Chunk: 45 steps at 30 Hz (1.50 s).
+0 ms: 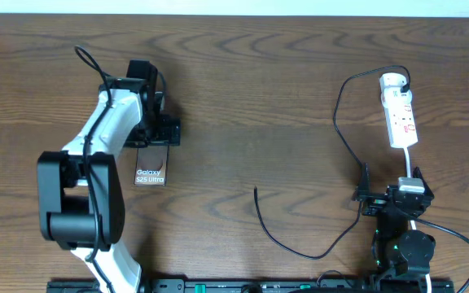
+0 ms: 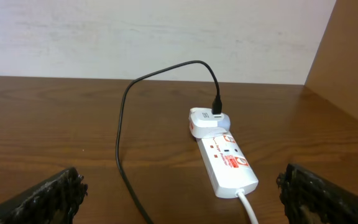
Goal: Plug charger to phone and switch on socket
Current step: 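Lower the left gripper down onto the phone, aligning fingers to its sides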
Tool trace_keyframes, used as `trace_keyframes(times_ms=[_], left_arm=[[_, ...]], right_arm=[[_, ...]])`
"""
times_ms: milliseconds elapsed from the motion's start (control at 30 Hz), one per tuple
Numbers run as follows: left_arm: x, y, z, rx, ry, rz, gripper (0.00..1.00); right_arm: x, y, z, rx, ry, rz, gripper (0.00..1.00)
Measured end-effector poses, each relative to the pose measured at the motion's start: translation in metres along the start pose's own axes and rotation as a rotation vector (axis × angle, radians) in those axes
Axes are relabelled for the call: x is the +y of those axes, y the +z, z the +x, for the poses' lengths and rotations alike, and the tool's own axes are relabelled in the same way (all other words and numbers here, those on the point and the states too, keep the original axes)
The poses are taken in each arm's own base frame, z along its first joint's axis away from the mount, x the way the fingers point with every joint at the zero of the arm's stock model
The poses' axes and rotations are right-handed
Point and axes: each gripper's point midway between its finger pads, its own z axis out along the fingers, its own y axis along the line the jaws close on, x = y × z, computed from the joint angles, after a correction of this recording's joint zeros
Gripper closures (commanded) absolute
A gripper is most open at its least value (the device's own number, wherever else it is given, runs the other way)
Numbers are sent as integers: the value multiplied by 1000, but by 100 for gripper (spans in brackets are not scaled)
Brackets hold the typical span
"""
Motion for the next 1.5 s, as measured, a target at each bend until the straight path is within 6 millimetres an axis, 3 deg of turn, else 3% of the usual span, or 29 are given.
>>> trace_keyframes(times_ms=[200,400,700,1000,1500], left_arm=[[4,-2,3,-31,-1,-18,2],[7,11,23,-34,-1,-24,2],[6,-15,16,-185,-4,-10,2],[5,4,30,-161,-2,2,2],[3,14,30,-186,51,11,2]], right_arm=[[0,0,0,0,0,0,1],[0,0,0,0,0,0,1],[0,0,0,0,0,0,1],[0,0,0,0,0,0,1],[0,0,0,0,0,0,1]])
